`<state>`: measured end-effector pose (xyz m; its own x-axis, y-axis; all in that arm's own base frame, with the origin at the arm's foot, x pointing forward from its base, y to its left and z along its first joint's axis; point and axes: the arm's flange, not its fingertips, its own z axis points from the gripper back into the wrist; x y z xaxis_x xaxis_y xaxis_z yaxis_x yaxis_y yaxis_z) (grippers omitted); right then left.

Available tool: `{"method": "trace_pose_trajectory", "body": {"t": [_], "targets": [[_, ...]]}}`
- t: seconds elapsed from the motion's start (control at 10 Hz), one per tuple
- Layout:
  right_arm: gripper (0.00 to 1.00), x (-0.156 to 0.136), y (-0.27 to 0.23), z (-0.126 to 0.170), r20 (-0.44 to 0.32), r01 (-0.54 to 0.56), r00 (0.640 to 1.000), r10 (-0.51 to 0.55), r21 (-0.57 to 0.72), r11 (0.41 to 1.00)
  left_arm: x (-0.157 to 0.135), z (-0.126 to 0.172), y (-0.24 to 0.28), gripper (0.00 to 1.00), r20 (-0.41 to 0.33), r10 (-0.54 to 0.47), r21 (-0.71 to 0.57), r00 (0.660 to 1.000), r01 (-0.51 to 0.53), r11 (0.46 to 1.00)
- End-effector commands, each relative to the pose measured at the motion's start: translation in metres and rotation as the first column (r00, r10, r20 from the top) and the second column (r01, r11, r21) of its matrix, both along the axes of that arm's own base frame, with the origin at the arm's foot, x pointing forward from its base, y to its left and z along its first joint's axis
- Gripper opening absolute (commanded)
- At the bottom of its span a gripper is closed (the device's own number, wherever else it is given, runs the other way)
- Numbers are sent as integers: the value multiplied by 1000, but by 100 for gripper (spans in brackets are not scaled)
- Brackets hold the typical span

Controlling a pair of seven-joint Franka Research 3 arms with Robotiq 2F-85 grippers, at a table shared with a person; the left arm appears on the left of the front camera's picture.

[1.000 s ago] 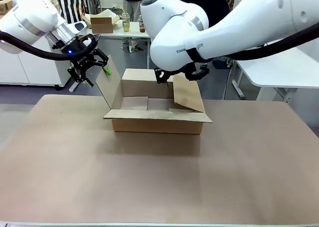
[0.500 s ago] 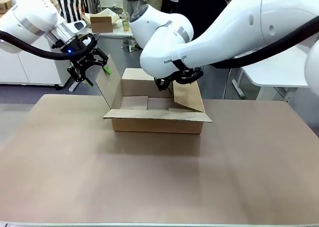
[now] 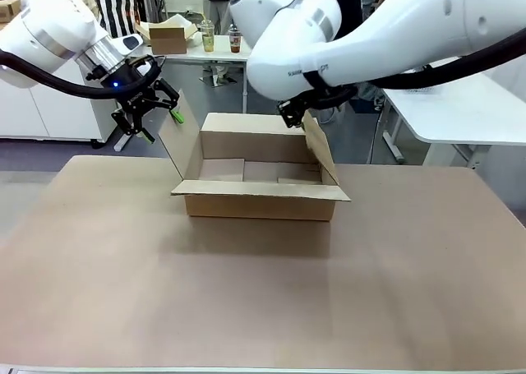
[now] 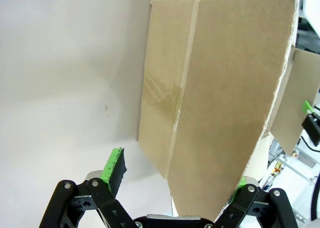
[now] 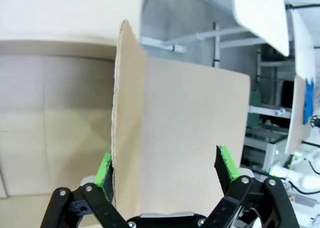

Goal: Pack the gift set into the box.
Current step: Place both hands on the side flaps of the Package Box and spread them outward.

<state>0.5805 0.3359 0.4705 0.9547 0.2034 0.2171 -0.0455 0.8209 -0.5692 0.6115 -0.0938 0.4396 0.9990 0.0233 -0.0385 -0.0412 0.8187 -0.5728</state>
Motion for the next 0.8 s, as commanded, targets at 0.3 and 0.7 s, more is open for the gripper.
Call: {"method": "trace_pose_trajectory", "body": {"t": [0.3, 0.7], "targets": [[100, -15, -86, 12, -86, 17, 996, -3, 163, 986, -1, 2, 1, 100, -4, 14, 22, 1000, -14, 1000], [100, -2, -79, 16, -77, 46, 996, -34, 155, 987, -1, 2, 1, 100, -4, 14, 22, 1000, -14, 1000]]}}
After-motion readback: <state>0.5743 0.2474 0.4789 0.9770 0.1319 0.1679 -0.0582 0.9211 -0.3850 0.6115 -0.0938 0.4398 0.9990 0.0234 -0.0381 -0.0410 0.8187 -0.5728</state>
